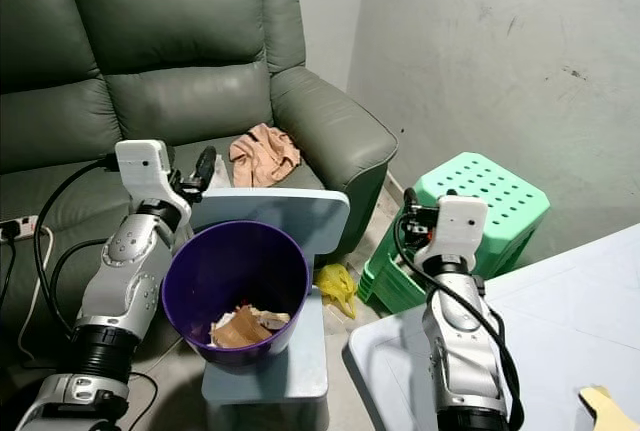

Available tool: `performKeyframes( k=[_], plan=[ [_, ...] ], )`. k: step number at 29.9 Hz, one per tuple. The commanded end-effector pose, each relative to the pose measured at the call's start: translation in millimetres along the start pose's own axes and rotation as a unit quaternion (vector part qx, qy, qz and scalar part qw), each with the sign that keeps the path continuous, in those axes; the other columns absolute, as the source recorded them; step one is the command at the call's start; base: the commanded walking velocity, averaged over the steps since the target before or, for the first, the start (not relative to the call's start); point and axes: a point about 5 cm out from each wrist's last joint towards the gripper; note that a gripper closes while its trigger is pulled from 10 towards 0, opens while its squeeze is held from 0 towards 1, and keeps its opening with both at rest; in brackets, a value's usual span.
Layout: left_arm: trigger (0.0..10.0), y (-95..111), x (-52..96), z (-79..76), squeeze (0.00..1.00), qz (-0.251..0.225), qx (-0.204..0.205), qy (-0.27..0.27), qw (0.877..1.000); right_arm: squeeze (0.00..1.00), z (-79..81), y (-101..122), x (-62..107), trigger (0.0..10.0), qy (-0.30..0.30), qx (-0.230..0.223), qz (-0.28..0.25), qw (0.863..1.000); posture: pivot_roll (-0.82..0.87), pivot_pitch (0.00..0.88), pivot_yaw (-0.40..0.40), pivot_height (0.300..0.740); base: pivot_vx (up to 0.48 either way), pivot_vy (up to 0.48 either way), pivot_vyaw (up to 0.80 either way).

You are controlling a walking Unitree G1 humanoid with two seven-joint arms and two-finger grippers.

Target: Picking trash to rubbish bin

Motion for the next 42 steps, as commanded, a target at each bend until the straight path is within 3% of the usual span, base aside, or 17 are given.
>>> performKeyframes(
  k=[1,6,13,42],
  plan=[
    [10.0,3.7,-3.2,-1.1,0.0,-0.006,-0.004,-0.002,1.0,0.0,0.6,7.6,-0.7,10.0,0.001,0.004,-0.012,1.0,-0.05,0.0,-0.054,0.74,0.0,0.0,-0.76],
    [10.0,4.1,-4.4,-6.2,0.0,-0.005,0.017,-0.021,1.0,0.0,2.2,6.8,-0.5,10.0,0.001,0.001,-0.01,1.0,-0.06,0.0,-0.051,0.74,0.0,0.0,-0.76],
    [10.0,3.2,-5.6,-6.0,0.0,-0.001,0.004,-0.018,1.0,0.0,4.9,5.2,-0.6,10.0,0.003,-0.002,-0.008,1.0,-0.05,0.0,-0.049,0.74,0.0,0.324,-0.76],
    [10.0,2.5,-4.4,-11.3,0.0,-0.01,-0.001,-0.039,0.999,0.0,10.0,3.8,-1.2,10.0,0.015,-0.001,-0.002,1.0,-0.05,0.0,-0.057,0.74,0.0,0.0,-0.76]
  ],
)
Point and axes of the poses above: a point about 5 cm out from each wrist's last joint towards the gripper, its own x axis pointing back from the gripper into the wrist, its own y axis along the axis of the wrist's last joint, z = x × y, and after that the axes turned 12 degrees about -x, right-handed
